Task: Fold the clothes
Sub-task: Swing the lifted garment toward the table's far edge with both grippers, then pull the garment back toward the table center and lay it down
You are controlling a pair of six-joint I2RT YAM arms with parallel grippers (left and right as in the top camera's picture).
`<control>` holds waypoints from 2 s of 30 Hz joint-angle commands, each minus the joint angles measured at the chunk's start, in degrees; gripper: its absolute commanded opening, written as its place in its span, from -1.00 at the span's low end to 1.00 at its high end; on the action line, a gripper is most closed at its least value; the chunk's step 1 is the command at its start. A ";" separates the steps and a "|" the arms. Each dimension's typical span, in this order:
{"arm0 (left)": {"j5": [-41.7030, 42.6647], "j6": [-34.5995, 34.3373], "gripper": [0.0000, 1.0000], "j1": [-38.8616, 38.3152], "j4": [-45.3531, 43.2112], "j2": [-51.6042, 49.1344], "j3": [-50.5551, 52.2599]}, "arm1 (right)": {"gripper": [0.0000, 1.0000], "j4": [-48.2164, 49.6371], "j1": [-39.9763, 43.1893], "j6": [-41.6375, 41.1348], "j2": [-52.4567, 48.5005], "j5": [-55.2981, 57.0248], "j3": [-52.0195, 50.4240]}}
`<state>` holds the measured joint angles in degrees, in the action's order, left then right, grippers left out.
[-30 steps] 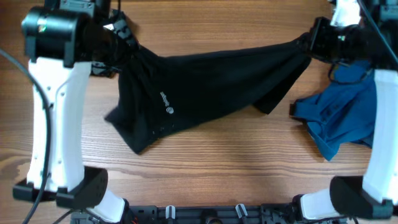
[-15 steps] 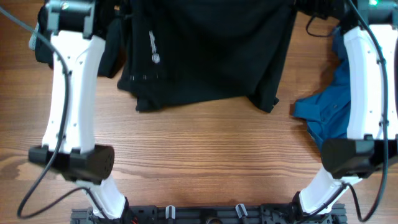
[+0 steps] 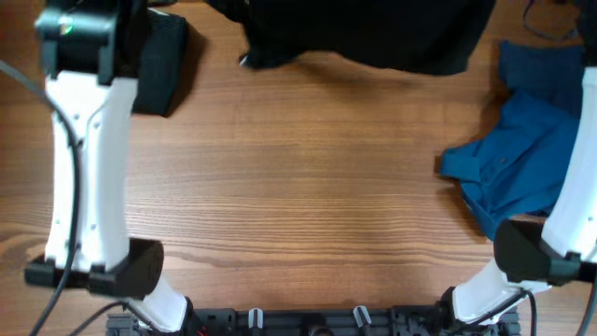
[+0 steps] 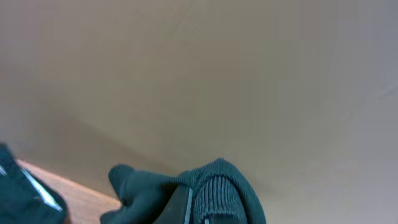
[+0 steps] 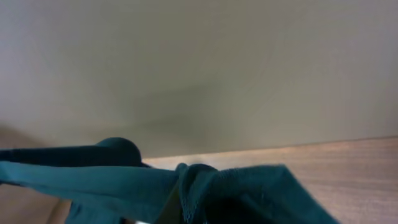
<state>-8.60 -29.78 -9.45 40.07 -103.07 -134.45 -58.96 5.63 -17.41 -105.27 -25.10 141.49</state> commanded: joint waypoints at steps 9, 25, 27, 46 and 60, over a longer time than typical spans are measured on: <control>-2.38 2.80 -0.92 0.17 8.04 1.88 -1.33 | -0.90 -5.86 0.02 1.77 -1.01 -0.22 -0.59; -2.84 2.99 -0.91 0.72 -1.88 -2.43 -1.31 | -0.91 5.38 0.00 -6.60 -5.20 -0.70 -0.59; -2.84 2.32 -0.91 0.74 -6.80 -5.42 -1.31 | -0.91 10.19 0.02 -7.30 -6.80 -0.68 -0.59; -4.48 8.85 -0.92 0.72 -31.65 -6.43 -1.33 | -0.91 30.75 0.79 -15.39 -6.47 -8.46 -0.44; 0.81 0.31 -0.92 0.72 24.22 -6.58 -1.31 | -0.92 -16.11 0.35 -4.33 -8.15 0.31 -0.61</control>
<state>-10.98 -26.92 -9.23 55.86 -110.78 -135.17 -68.55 5.96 -25.43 -113.36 -27.35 140.38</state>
